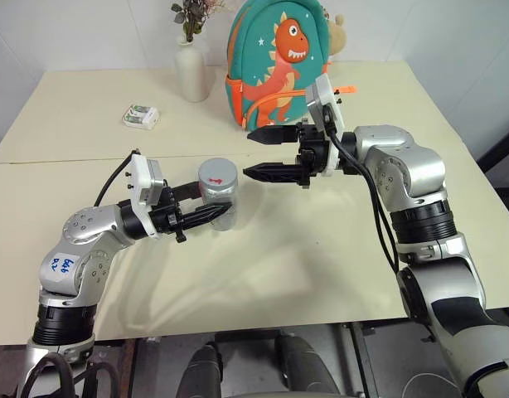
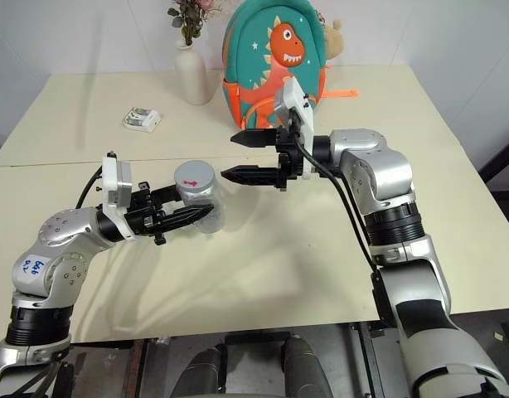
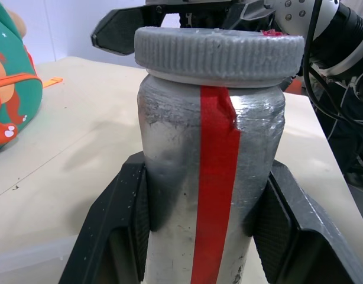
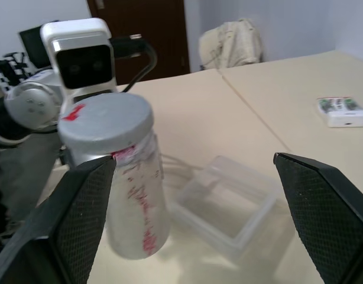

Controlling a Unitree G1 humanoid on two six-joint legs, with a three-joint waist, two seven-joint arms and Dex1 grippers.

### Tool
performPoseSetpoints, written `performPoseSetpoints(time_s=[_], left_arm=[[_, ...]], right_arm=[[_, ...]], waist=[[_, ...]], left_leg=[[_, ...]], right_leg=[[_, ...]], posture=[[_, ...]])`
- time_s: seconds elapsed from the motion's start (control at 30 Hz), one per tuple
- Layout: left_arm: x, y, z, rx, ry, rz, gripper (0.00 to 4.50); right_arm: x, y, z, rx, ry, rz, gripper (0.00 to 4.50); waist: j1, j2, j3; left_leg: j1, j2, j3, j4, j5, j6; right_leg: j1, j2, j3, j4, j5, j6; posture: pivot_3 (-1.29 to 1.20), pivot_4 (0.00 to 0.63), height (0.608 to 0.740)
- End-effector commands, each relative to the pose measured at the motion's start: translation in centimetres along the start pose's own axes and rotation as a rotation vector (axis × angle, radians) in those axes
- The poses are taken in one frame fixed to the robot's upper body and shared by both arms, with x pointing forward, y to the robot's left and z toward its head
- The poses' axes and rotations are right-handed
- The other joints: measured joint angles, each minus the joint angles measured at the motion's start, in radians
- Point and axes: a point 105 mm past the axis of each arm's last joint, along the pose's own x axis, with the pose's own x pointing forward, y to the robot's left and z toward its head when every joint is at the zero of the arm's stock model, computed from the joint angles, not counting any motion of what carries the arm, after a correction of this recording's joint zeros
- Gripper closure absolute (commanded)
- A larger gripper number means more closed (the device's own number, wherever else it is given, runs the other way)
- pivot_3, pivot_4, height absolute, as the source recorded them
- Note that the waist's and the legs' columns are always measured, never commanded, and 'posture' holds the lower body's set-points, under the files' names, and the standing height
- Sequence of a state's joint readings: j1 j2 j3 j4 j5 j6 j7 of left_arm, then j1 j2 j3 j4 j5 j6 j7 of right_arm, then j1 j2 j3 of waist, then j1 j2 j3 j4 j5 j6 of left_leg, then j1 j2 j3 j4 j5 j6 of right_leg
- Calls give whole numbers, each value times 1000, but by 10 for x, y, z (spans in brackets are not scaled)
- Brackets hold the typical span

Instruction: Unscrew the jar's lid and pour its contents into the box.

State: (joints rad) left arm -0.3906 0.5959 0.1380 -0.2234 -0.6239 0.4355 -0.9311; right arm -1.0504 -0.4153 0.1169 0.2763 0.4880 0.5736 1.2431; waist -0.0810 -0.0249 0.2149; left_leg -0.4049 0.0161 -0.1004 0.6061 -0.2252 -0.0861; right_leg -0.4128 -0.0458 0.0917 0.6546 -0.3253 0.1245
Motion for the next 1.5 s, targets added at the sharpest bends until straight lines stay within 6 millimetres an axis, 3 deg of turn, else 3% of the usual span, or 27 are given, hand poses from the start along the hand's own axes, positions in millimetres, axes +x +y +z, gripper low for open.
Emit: performPoseSetpoints(time_s=[0.03, 0.3, 0.7, 1.0, 1.1, 1.23, 1.33, 1.5], left_arm=[[1, -6, 12, 49, -34, -27, 2587], [0, -7, 11, 46, -32, -24, 2587], [3, -7, 11, 43, -37, -25, 2587], [2, -7, 11, 41, -39, -18, 2587], [2, -7, 11, 40, -39, -17, 2587], [2, -7, 11, 39, -39, -16, 2587], [1, -7, 10, 38, -37, -15, 2587], [-1, -7, 8, 34, -28, -13, 2587]], right_arm=[[-3, 15, 15, -32, -36, 87, 11], [9, 26, 30, -12, -88, 157, 11], [43, 36, 18, -24, -54, 199, 11], [51, 33, 17, -8, -75, 190, 11], [51, 32, 18, -5, -81, 188, 551], [50, 35, 22, -7, -100, 202, 1900], [49, 39, 32, 17, -149, 217, 1937], [33, 53, 66, 160, -325, 316, 1937]], waist=[[1, 0, 0], [0, 0, 0], [2, 0, 0], [2, 0, 0], [1, 0, 0], [1, 0, 0], [1, 0, 0], [1, 0, 0]], left_leg=[[0, 0, 0, 0, 0, 0], [0, 0, 0, 0, 0, 0], [0, 0, 0, 0, 0, 0], [0, 0, 0, 0, 0, 0], [0, 0, 0, 0, 0, 0], [0, 0, 0, 0, 0, 0], [0, 0, 0, 0, 0, 0], [0, 0, -1, 0, 0, 0]], right_leg=[[0, 0, 0, 0, 0, 0], [0, 0, 0, 0, 0, 0], [0, 0, 0, 0, 0, 0], [0, 0, 0, 0, 0, 0], [0, 0, 0, 0, 0, 0], [0, 0, 0, 0, 0, 0], [0, 0, 0, 0, 0, 0], [0, 0, 0, 0, 0, 0]], posture=[[0, 150, 740], [0, 150, 740], [0, 150, 740], [0, 150, 740], [0, 150, 740], [0, 150, 740], [0, 150, 740], [0, 150, 740]])
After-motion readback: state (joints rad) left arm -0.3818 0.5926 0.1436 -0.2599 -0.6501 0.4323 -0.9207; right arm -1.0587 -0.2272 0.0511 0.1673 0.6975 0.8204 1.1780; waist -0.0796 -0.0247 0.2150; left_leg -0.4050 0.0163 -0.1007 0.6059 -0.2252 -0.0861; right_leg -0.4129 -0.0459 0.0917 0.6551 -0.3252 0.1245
